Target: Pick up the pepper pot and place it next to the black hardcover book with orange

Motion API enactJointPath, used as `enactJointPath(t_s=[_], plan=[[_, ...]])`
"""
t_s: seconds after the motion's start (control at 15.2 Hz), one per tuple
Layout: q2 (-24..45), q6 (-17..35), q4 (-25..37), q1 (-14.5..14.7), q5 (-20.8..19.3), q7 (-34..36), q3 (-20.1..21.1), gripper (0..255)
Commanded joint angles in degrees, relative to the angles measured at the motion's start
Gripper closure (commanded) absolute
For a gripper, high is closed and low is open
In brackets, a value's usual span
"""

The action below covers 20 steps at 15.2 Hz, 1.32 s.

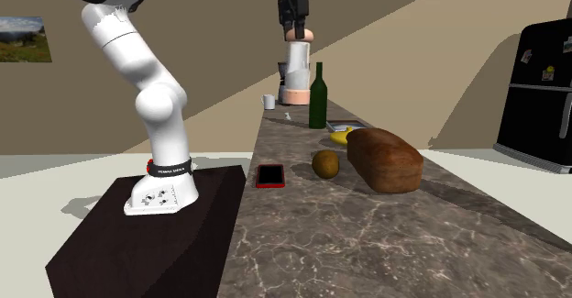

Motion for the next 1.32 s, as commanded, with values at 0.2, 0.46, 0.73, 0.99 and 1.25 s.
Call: enactJointPath(t_s=[0.2,0.46,0.73,0.99,1.25], plan=[[1.5,-3.8,5.3,0.3,0.5,-0.3,0.1,255],[3.0,-6.8,9.7,0.6,0.9,-0.5,0.1,255],[2.9,-4.9,7.5,1.5,1.9,3.5,3.0,255],[3.5,-1.8,4.7,2.9,3.3,8.6,6.7,255],[5.0,1.3,2.9,4.4,4.6,13.5,10.1,255]])
